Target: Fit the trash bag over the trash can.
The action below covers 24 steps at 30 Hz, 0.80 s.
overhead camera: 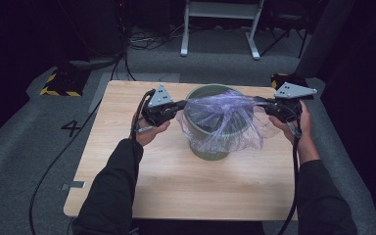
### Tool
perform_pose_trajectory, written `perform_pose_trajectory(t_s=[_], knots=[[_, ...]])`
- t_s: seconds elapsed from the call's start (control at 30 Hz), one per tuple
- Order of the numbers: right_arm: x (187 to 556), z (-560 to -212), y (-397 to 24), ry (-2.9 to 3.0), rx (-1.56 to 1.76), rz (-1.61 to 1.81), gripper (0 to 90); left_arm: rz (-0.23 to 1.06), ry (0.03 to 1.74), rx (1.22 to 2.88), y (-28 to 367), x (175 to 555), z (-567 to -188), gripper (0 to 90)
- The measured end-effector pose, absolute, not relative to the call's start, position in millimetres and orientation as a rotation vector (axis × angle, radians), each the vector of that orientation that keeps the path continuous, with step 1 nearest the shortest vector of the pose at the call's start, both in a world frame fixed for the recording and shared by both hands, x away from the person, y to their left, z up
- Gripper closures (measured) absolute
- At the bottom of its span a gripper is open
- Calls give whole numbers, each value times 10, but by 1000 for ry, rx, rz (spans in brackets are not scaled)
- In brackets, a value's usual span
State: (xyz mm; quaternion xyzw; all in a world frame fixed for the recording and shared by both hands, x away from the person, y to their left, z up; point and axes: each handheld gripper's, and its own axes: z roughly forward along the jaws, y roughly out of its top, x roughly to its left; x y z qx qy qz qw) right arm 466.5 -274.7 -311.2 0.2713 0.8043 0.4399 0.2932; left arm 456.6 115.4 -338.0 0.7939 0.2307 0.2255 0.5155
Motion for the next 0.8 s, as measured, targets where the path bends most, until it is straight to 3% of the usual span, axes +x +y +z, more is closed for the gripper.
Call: perform_pose_trajectory(t_s=[0.23,0.33,0.47,0.57,0.63,0.8], knots=[[4826,-3178,-2727,2162,827,1180,876,495,657,1928,1165,4827,-3505,890],[4896,-3242,-2713,2190,871,1168,900,515,709,1920,1156,4887,-3528,833],[4914,-3283,-2719,2184,891,1185,900,551,832,1846,1194,4881,-3516,449],[4905,-3298,-2735,2188,890,1184,900,527,796,1820,1273,4775,-3491,275],[4890,-3306,-2744,2189,889,1178,900,518,759,1800,1332,4648,-3468,217],[4864,-3310,-2738,2193,884,1164,900,541,697,1796,1462,4392,-3447,180]])
